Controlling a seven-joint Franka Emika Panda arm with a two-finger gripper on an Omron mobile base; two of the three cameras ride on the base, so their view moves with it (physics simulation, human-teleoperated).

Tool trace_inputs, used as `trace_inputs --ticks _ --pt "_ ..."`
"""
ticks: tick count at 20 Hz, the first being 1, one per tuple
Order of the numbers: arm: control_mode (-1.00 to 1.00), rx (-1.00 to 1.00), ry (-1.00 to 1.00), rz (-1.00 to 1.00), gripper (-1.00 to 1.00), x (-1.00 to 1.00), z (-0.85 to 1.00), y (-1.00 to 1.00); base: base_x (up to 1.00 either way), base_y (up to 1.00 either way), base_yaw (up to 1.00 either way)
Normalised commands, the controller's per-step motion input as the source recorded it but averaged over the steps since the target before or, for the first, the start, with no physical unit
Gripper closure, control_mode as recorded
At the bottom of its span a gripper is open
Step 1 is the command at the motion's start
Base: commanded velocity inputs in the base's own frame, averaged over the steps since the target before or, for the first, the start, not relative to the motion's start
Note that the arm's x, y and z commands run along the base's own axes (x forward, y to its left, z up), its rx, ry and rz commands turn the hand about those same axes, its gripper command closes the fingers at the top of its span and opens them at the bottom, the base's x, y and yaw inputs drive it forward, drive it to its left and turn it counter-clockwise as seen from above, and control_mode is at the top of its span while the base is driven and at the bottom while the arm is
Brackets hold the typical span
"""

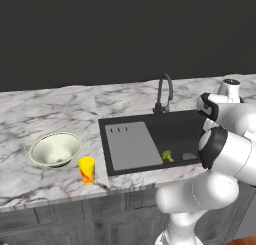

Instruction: Remove the broccoli and broccoli from the sink. Then move the bowl and cup from the counter to the sink for washing.

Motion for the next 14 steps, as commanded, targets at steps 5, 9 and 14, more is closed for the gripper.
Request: trace_inputs --ticks 5,9,14 --pt "-1.0 0.05 0.0 -0.06 -1.0 -0.06 0.0 0.16 0.0 0.0 0.0" --pt "-1.0 0.04 0.0 -0.05 -1.0 -0.01 0.0 0.09 0.0 0.0 0.0" --pt "-1.0 0.0 0.0 -0.01 -1.0 0.0 0.0 0.1 0.0 0.0 0.0"
